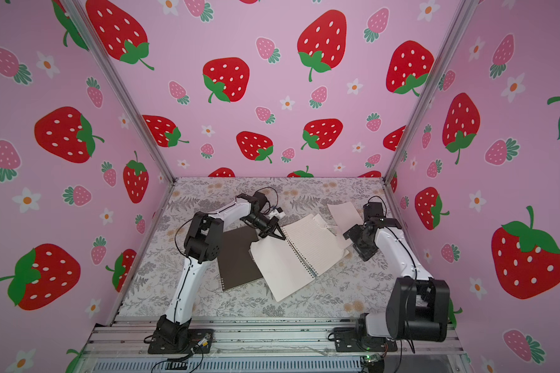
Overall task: Tear off pages from different notebooks
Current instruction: Place the paper at the center of the board.
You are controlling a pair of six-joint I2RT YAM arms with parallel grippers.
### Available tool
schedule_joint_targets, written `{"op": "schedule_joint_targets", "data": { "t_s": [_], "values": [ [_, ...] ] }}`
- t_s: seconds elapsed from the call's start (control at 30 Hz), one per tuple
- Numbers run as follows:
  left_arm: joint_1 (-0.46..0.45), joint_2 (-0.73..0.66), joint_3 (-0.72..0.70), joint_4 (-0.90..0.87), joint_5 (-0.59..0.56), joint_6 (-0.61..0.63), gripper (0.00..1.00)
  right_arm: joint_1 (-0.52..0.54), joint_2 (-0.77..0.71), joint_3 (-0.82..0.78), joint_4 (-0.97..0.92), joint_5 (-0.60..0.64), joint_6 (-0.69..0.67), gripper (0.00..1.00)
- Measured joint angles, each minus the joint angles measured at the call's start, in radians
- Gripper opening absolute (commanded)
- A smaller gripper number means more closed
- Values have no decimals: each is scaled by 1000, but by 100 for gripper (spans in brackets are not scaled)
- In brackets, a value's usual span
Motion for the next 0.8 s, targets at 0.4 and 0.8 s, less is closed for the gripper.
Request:
{"op": "schedule_joint_targets", "data": {
  "t_s": [0.4, 0.8],
  "values": [
    [-27, 0, 24, 0, -6, -3, 0, -13, 469, 282, 243, -160, -23, 1],
    [-39, 0, 23, -3, -20, 15, 0, -37, 574, 139, 328, -242, 0, 0]
  ]
}}
